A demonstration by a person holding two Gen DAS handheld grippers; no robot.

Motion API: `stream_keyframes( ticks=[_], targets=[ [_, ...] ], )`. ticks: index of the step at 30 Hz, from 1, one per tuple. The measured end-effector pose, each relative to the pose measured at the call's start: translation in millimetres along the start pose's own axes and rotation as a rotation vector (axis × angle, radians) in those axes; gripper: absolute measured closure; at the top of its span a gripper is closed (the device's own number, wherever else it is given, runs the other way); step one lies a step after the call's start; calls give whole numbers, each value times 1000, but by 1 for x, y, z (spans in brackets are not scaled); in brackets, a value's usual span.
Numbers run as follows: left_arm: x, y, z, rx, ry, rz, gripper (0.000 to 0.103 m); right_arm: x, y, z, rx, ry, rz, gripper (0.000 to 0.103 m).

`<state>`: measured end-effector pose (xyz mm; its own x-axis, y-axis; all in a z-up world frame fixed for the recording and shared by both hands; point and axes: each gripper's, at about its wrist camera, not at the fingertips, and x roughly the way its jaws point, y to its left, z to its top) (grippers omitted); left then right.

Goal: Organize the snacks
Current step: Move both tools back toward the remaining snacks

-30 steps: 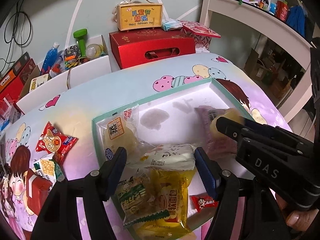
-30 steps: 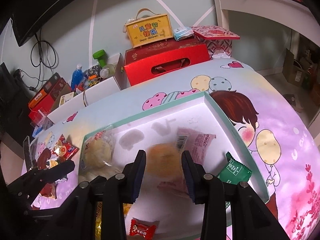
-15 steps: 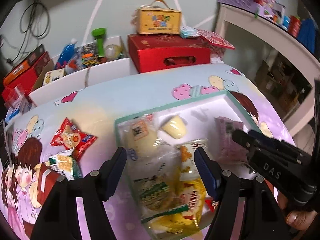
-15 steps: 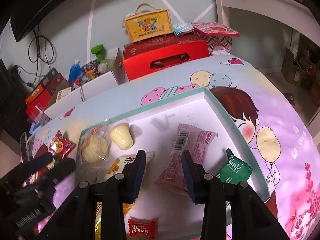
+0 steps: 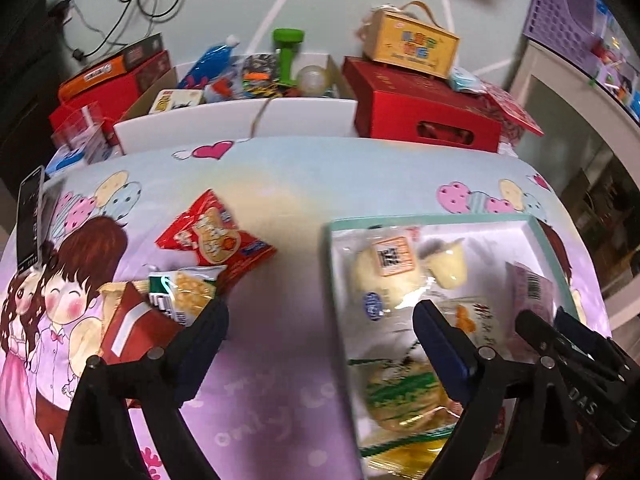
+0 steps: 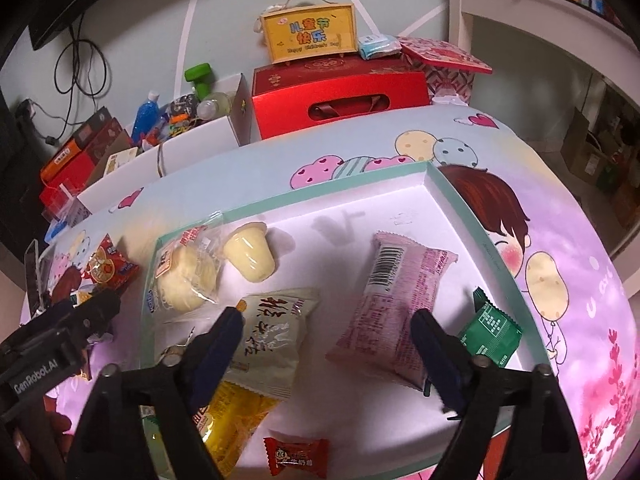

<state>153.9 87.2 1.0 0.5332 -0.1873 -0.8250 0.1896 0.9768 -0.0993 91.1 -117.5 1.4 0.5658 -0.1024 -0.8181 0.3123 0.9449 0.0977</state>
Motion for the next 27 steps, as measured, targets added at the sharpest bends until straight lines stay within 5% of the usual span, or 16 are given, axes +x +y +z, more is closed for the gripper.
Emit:
stream_keyframes(
  ticks=[3,27],
  targets=[
    [1,5,0,-13,-1,1,9,0,5,-1,-16,-4,-7,0],
    [-19,46,1,-60,-67,-14,9,-17,52,-4,-99,-67,105,0]
  ],
)
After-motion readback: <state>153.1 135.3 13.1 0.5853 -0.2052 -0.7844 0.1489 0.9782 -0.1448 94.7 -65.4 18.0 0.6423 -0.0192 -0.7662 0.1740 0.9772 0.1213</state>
